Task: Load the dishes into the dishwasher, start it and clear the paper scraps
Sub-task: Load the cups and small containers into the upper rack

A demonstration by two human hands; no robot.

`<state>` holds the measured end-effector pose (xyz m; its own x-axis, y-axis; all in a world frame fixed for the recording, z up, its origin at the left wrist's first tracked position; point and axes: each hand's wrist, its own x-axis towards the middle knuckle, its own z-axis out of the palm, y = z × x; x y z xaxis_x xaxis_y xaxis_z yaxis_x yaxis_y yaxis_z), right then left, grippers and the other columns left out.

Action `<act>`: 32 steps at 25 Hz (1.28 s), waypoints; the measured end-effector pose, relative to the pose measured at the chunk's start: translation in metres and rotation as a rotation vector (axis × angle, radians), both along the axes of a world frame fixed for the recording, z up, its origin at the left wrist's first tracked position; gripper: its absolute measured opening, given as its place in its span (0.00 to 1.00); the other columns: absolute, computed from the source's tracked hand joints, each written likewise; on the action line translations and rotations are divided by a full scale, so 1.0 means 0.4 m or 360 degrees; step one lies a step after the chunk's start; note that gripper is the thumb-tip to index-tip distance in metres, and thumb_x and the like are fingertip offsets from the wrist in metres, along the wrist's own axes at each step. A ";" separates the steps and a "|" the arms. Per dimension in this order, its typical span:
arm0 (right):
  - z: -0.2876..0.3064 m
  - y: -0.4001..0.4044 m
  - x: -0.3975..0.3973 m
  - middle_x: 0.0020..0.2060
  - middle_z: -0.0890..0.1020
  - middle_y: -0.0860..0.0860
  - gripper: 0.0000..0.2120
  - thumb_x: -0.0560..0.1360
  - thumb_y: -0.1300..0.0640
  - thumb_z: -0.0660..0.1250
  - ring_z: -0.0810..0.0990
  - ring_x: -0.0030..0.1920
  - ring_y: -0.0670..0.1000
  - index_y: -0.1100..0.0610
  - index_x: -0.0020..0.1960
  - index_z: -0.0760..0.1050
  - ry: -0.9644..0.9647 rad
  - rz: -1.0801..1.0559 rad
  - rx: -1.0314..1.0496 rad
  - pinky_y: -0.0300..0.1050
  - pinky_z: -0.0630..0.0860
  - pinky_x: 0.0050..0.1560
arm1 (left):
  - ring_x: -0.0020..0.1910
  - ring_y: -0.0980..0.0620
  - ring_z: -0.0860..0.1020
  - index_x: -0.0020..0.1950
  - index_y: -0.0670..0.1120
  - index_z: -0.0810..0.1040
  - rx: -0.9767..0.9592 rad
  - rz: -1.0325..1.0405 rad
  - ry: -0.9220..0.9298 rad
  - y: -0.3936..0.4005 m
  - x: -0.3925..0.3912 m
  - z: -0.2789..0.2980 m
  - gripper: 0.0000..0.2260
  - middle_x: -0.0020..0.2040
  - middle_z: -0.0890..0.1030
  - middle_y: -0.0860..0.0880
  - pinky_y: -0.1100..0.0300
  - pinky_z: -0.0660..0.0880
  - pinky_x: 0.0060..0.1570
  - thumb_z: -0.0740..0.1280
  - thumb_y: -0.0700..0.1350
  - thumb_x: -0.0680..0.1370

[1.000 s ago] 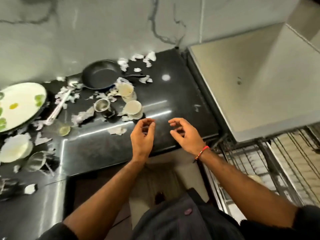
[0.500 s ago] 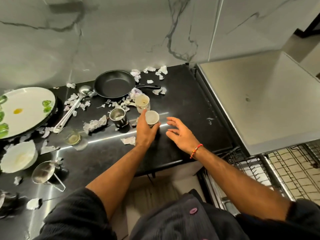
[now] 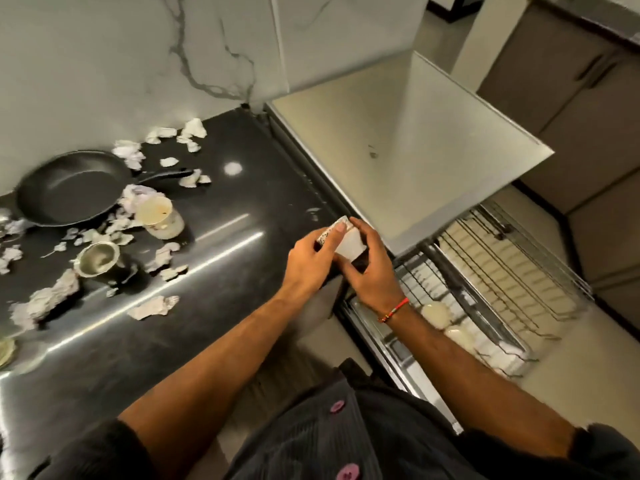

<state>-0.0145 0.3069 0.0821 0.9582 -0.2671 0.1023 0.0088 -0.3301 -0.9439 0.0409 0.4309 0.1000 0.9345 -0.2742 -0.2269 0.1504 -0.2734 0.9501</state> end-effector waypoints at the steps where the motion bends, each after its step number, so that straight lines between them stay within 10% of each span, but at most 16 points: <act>1: -0.001 -0.042 -0.028 0.65 0.76 0.50 0.31 0.71 0.51 0.73 0.75 0.66 0.47 0.56 0.71 0.68 -0.0027 -0.0129 -0.0017 0.45 0.72 0.67 | 0.42 0.57 0.83 0.52 0.49 0.85 -0.0043 -0.0049 0.0149 -0.059 -0.017 0.005 0.21 0.43 0.86 0.49 0.58 0.80 0.46 0.65 0.65 0.78; 8: -0.096 -0.342 -0.213 0.59 0.76 0.43 0.27 0.72 0.55 0.75 0.80 0.55 0.50 0.50 0.67 0.67 0.0095 -0.0649 0.0203 0.48 0.81 0.51 | 0.33 0.53 0.84 0.50 0.46 0.83 0.0123 -0.0547 0.0692 -0.419 -0.094 -0.025 0.23 0.39 0.85 0.47 0.60 0.79 0.32 0.63 0.65 0.79; 17: -0.413 -0.742 -0.329 0.56 0.79 0.50 0.27 0.69 0.58 0.77 0.80 0.52 0.50 0.53 0.63 0.68 0.0765 -0.0963 0.0217 0.42 0.77 0.48 | 0.63 0.50 0.76 0.75 0.50 0.68 0.0940 -0.1171 0.0358 -0.727 -0.118 -0.213 0.26 0.68 0.77 0.49 0.56 0.74 0.59 0.64 0.60 0.80; 24: -0.687 -0.868 -0.333 0.68 0.66 0.61 0.28 0.71 0.64 0.72 0.68 0.67 0.64 0.56 0.69 0.70 0.1256 -0.0476 -0.0323 0.56 0.71 0.68 | 0.65 0.50 0.75 0.73 0.47 0.71 0.1111 -0.1258 0.0326 -0.773 -0.097 -0.294 0.22 0.67 0.77 0.48 0.52 0.73 0.65 0.65 0.54 0.82; 32: -0.742 -0.886 -0.380 0.65 0.68 0.62 0.26 0.72 0.64 0.72 0.71 0.64 0.63 0.57 0.69 0.72 0.1018 -0.0324 -0.0468 0.60 0.76 0.61 | 0.57 0.55 0.76 0.69 0.46 0.75 0.1109 -0.1198 0.0351 -0.801 -0.105 -0.314 0.18 0.62 0.79 0.51 0.59 0.73 0.57 0.65 0.53 0.82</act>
